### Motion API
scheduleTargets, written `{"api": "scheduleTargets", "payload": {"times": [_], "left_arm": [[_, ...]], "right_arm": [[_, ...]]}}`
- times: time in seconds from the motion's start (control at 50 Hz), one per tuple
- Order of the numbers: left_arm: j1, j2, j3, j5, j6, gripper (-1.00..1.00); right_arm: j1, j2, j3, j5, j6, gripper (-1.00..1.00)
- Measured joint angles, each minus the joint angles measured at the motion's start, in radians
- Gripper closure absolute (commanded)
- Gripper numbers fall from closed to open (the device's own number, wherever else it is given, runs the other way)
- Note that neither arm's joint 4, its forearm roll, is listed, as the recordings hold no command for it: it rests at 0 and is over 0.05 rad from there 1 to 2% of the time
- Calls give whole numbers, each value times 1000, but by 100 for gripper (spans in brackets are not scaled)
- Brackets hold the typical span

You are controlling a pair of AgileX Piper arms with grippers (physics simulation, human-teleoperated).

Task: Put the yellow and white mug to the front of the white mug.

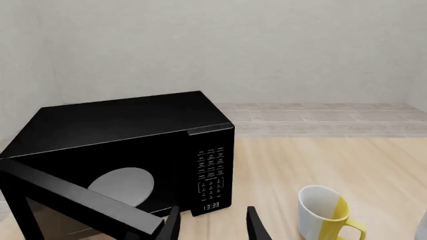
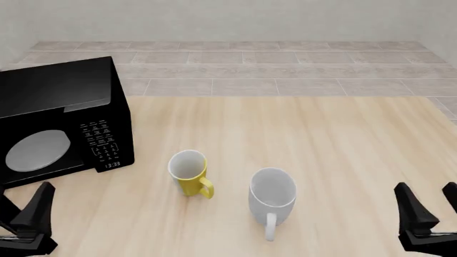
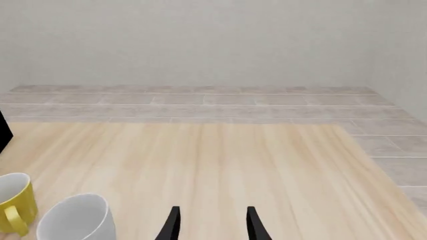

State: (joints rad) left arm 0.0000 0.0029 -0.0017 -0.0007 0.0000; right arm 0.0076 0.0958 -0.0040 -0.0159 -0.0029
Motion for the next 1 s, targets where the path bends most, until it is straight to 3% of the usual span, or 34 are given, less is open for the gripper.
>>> {"api": "scheduleTargets", "payload": {"times": [0.22, 0.42, 0.78, 1.0], "left_arm": [[0, 3, -2, -1, 0, -100], [0, 4, -2, -1, 0, -100], [0, 5, -3, -1, 0, -100], [0, 5, -3, -1, 0, -100]], "right_arm": [[107, 159, -31, -118, -16, -100], [255, 333, -153, -125, -46, -100], [492, 587, -422, 46, -88, -100], [637, 746, -601, 183, -73, -100]]}}
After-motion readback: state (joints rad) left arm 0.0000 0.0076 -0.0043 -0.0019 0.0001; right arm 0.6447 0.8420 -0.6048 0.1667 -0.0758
